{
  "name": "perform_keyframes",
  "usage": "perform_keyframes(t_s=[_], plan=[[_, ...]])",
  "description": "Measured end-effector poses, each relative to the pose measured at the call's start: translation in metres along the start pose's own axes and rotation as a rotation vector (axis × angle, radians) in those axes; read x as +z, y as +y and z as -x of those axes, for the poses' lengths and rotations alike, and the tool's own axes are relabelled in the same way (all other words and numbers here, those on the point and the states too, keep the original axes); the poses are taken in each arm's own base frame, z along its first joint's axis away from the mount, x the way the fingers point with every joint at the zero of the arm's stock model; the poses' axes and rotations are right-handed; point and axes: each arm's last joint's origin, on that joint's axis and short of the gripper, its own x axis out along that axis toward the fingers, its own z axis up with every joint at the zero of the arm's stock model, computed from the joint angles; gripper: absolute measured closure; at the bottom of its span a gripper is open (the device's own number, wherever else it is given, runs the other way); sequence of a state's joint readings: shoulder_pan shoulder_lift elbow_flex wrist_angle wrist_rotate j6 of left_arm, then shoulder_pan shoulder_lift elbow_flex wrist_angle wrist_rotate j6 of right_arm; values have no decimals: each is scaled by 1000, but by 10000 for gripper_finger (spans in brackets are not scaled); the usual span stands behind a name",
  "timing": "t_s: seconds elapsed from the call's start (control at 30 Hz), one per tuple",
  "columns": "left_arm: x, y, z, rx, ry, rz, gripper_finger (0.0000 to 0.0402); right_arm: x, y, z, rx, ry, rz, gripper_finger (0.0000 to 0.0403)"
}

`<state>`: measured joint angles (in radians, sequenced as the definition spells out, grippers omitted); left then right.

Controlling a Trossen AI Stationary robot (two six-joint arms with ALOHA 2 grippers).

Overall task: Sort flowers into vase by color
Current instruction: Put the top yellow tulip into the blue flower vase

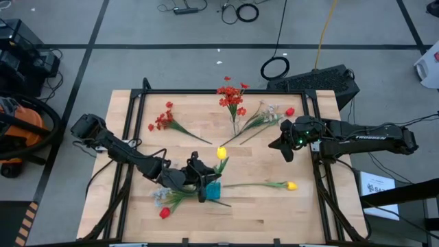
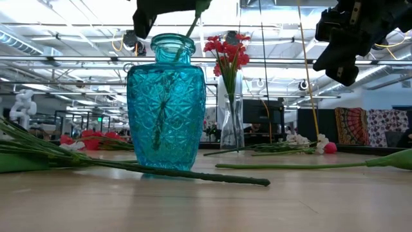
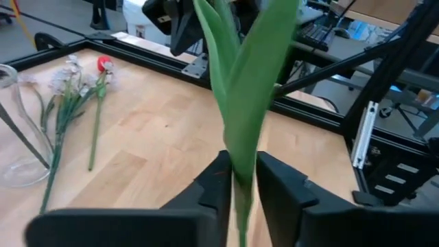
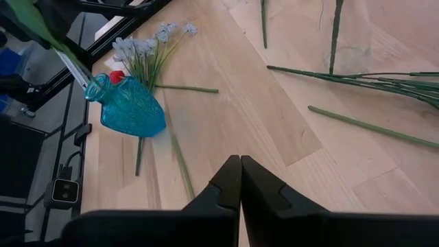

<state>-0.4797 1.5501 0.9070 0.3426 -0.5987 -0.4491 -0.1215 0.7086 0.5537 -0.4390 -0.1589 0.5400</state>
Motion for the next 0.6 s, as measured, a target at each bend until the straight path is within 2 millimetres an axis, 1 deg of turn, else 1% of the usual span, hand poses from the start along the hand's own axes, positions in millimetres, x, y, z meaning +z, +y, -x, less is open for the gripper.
perform_keyframes(t_s=[0.13, 0.27, 0.6], plan=[[0, 2, -1, 7, 2, -7, 298, 0, 0, 0, 0, 1, -12, 403], [2, 4, 3, 15, 20, -25, 289, -1, -1, 0, -8, 13, -21, 403], [23, 8, 33, 8, 56, -53, 288, -2, -1, 0, -14, 22, -55, 403]])
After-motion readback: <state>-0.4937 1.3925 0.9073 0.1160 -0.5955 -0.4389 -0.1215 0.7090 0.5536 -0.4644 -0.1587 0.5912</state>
